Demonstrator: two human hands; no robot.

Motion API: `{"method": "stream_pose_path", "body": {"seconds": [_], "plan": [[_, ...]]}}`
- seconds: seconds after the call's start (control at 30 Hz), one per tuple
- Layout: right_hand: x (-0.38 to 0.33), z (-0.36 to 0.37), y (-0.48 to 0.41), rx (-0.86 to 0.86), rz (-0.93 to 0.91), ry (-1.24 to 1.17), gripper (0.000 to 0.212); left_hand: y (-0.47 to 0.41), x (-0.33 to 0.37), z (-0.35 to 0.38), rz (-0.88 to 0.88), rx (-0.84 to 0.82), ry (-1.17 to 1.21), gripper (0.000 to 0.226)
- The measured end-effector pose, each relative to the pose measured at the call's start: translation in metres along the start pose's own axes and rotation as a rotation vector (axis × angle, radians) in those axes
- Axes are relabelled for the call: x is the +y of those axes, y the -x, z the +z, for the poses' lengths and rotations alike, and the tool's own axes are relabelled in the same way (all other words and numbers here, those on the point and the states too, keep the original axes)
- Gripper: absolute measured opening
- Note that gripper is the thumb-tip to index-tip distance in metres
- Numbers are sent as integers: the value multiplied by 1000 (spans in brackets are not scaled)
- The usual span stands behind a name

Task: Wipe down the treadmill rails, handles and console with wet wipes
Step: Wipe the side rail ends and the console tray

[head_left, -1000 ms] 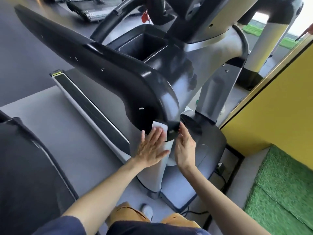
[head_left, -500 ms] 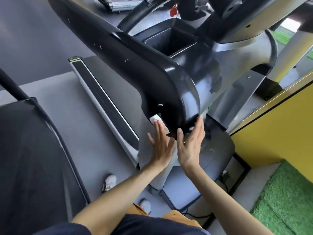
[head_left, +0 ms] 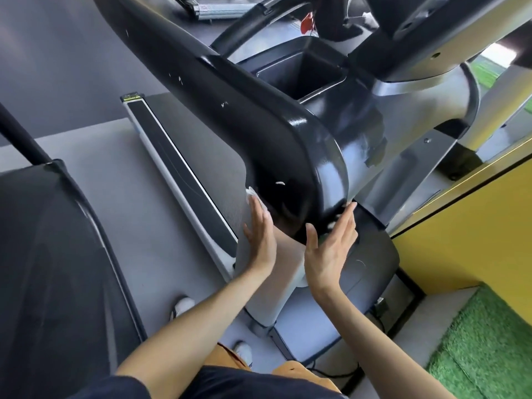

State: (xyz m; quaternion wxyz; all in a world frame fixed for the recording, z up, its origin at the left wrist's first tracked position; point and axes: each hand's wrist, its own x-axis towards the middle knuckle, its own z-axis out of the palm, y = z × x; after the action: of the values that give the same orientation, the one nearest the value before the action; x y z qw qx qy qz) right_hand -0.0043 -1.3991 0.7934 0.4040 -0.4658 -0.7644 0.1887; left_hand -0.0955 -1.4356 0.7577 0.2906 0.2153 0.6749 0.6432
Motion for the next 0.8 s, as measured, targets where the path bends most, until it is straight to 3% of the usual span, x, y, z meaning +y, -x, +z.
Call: {"method": "stream_pose_path", "body": {"seconds": [0.2, 0.3, 0.5, 0.53, 0.67, 0.73, 0.8], "plan": [[2, 2, -1, 10, -2, -13, 80, -91, 24, -30, -292, 30, 185, 77], [2, 1, -2, 18, -7, -36, 82, -64, 32, -10, -45, 90, 166, 62], [8, 4, -2, 28, -49, -5, 79, -7, -3, -5, 465, -49, -328, 63], [9, 4, -3, 30, -54, -4, 79, -21, -1, -10, 485, -33, -336, 61], [9, 4, -3, 32, -67, -4, 78, -55, 34, -10, 237, 58, -213, 50], [9, 3, -3, 32, -77, -1, 77, -39, 33, 1, 365, 90, -334, 57], [9, 2, -4, 28, -77, 2, 76, -15, 9, 7, 626, 13, -503, 61]]}}
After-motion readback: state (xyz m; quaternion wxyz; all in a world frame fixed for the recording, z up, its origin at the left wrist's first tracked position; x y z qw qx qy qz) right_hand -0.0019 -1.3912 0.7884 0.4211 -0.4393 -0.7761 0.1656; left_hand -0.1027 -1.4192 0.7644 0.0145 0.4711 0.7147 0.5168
